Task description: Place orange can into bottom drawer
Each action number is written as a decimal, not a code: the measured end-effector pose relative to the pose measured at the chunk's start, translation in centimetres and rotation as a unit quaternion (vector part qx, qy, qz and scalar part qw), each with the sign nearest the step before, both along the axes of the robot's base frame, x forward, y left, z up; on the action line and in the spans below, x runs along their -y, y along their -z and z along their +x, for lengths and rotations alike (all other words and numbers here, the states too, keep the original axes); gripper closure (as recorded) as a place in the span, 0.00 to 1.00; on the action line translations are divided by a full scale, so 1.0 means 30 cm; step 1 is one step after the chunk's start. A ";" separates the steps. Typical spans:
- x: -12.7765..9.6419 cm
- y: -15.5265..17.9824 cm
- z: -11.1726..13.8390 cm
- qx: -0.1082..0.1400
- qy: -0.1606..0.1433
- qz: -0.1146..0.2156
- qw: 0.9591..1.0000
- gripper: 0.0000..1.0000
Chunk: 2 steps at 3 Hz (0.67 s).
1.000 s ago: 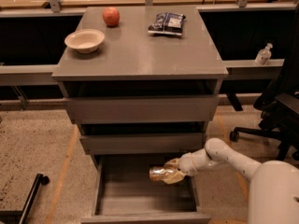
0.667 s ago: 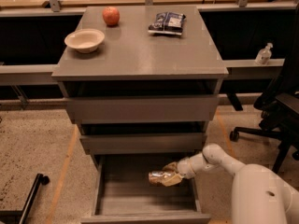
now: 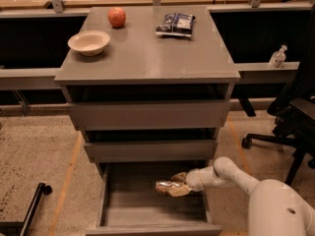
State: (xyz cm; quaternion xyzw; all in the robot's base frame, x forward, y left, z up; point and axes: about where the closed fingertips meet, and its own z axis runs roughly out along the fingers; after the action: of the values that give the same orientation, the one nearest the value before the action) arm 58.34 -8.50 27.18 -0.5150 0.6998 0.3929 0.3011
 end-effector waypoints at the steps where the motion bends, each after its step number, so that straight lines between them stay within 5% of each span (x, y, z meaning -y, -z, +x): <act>1: -0.091 0.114 -0.008 -0.004 0.027 0.000 1.000 1.00; 2: -0.161 0.207 0.008 -0.006 0.049 -0.002 0.999 0.84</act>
Offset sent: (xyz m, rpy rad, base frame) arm 0.0128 0.0659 -0.0947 -0.0143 0.0097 -0.1632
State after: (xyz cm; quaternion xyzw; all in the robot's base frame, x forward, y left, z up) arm 58.57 -3.68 20.97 -0.4783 0.7269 0.3794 0.3144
